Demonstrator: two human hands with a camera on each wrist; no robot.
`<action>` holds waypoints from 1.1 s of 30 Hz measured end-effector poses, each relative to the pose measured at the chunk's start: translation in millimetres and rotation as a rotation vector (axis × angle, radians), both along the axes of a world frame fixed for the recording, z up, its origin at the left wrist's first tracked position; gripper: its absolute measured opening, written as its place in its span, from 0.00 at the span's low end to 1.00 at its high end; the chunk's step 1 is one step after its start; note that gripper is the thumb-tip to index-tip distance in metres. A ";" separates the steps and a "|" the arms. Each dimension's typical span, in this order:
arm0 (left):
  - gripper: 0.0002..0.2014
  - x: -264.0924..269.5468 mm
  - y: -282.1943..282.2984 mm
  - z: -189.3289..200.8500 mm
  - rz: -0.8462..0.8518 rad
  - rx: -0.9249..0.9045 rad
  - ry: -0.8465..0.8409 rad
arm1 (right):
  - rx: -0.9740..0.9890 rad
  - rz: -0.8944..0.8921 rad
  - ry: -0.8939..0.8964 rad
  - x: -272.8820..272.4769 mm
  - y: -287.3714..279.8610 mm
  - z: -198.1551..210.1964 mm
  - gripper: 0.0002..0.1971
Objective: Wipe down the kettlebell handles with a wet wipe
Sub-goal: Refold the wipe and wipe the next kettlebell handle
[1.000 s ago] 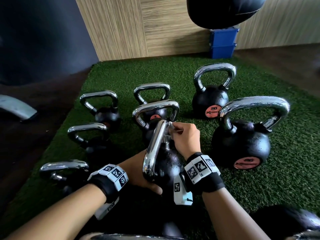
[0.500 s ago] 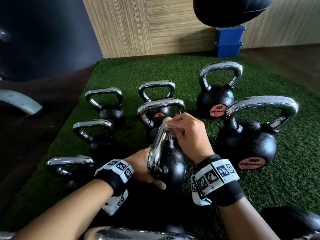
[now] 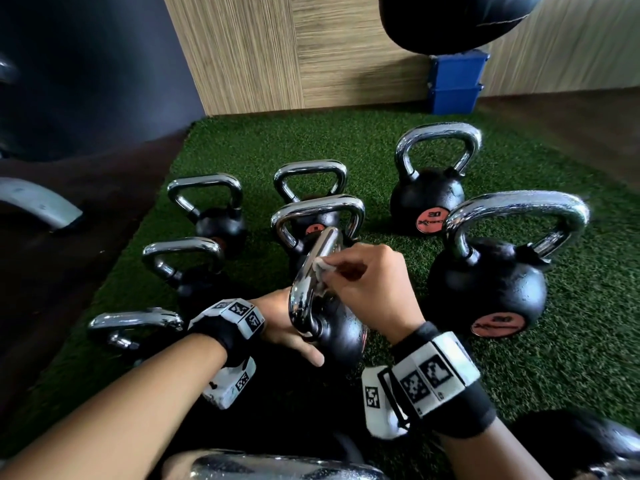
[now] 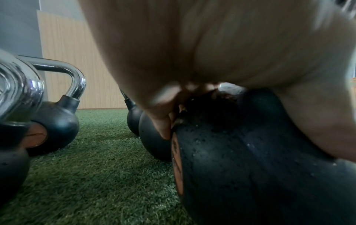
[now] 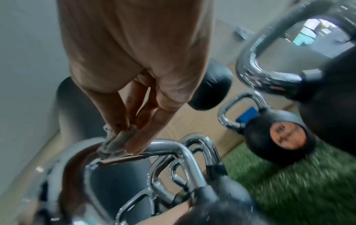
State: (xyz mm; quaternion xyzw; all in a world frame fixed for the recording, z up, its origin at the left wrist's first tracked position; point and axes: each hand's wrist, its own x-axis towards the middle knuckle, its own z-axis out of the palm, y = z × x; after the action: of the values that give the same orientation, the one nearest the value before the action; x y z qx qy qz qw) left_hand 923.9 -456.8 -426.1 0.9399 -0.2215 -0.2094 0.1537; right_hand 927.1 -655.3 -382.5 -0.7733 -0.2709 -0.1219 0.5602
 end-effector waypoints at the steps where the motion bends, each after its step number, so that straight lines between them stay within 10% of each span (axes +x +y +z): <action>1: 0.28 0.1 0.7 2.0 -0.022 -0.018 -0.007 | 0.019 0.025 0.074 -2.3 -0.2 -2.9 0.00; 6: 0.46 1.8 -2.3 8.2 -0.054 -0.251 -0.012 | 0.238 0.232 0.435 -10.6 -1.5 -14.9 0.06; 13: 0.14 -1.4 2.1 3.8 0.073 -0.159 0.159 | -0.015 0.235 0.340 -18.4 -2.3 -36.1 0.05; 18: 0.40 -7.3 -1.8 1.2 0.209 -0.166 0.103 | -0.230 0.176 0.253 -15.0 -4.3 -49.1 0.05; 25: 0.17 -16.5 -6.4 -3.3 0.184 -0.151 0.074 | -0.536 0.403 0.188 6.6 9.1 -25.8 0.11; 33: 0.21 -12.9 -3.1 -10.8 0.175 -0.169 0.091 | -0.443 0.585 0.386 19.5 14.5 -31.9 0.22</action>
State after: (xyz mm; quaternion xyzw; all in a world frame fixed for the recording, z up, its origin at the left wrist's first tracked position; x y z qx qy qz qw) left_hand 911.1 -459.9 -437.0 0.9288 -0.1484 -0.2185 0.2601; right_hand 946.6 -640.9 -414.4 -0.7742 -0.3888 0.2507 0.4319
